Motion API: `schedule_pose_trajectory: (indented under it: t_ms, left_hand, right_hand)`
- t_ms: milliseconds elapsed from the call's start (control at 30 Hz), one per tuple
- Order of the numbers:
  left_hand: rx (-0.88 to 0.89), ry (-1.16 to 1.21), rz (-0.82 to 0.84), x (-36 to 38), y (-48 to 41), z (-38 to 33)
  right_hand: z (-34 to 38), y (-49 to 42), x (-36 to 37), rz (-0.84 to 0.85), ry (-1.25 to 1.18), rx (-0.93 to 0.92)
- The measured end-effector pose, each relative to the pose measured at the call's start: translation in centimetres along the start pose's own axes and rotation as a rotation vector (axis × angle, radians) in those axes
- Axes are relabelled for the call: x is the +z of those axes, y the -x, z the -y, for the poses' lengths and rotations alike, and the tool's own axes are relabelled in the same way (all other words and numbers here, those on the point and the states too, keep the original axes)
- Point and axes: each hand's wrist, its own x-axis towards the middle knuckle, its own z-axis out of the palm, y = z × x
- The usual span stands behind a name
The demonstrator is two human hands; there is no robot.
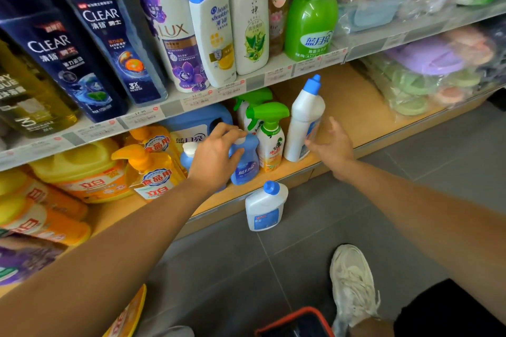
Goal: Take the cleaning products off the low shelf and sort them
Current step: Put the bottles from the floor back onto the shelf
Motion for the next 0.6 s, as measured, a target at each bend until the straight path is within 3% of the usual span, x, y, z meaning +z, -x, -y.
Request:
schedule_pose_trajectory:
  t_ms: [100,267,600]
  left_hand:
    - [-0.008,-0.019,-0.069,0.5,-0.3,0.0]
    - [-0.003,-0.05,-0.152,1.4,-0.4,0.2]
    - [-0.001,0.006,-0.192,1.8,-0.3,0.6]
  right_hand:
    - [-0.9,-1.5,1.2,0.127,-0.274,0.076]
    - [-1.5,-4.6,3.8,0.209,-0.451,0.071]
    - [-0.1,-11.3,8.3,0.044,-0.348,-0.007]
